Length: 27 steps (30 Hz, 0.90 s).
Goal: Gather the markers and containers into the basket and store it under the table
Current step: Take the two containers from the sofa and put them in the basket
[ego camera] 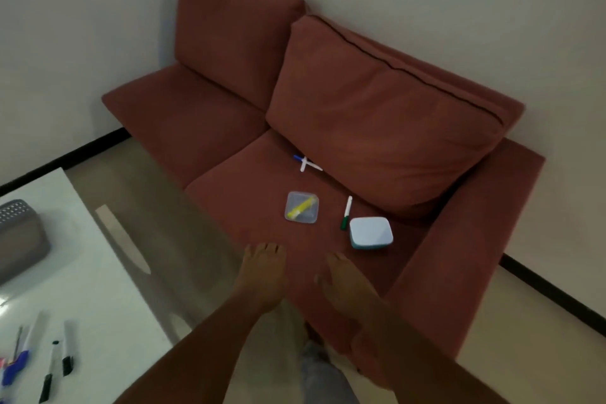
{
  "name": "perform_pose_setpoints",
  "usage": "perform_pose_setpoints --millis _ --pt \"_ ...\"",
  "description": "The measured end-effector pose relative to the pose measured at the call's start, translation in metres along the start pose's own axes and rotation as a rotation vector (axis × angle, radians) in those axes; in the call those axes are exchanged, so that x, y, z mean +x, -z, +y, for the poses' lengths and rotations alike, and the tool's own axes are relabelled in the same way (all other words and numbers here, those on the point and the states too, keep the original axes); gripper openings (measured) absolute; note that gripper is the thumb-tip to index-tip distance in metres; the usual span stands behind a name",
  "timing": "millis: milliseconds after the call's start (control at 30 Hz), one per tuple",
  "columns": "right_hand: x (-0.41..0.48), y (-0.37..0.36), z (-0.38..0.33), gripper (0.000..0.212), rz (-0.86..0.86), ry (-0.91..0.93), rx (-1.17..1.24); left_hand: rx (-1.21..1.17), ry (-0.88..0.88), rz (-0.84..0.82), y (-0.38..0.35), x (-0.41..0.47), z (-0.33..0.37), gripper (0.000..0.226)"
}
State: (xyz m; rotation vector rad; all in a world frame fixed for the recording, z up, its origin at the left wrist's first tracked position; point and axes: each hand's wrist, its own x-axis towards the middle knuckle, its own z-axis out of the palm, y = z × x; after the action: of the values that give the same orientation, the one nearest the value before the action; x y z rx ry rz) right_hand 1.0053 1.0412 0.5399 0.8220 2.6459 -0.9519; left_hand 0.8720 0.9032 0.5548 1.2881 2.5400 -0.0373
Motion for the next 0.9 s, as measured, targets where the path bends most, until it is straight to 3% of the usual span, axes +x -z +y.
perform_pose_setpoints --millis 233,367,500,667,767,900 --pt "0.124 0.033 -0.002 0.045 -0.093 -0.1 0.08 0.064 0.051 -0.103 0.02 0.11 -0.051 0.05" --pt "0.172 0.048 0.004 0.039 -0.072 -0.174 0.142 0.077 -0.029 -0.166 0.032 0.174 -0.059 0.049" --pt "0.207 0.059 0.026 0.012 -0.03 -0.358 0.229 0.075 -0.157 -0.223 0.028 0.244 -0.059 0.047" --pt "0.22 0.06 0.052 0.025 0.121 -0.613 0.38 0.042 -0.34 -0.316 -0.001 0.307 -0.034 0.045" --pt "0.22 0.056 0.069 0.043 0.135 -0.718 0.403 0.006 -0.428 -0.364 -0.022 0.324 -0.008 0.036" --pt "0.225 0.052 0.11 0.055 0.159 -0.895 0.387 -0.262 -0.272 -0.504 -0.064 0.325 0.023 0.027"
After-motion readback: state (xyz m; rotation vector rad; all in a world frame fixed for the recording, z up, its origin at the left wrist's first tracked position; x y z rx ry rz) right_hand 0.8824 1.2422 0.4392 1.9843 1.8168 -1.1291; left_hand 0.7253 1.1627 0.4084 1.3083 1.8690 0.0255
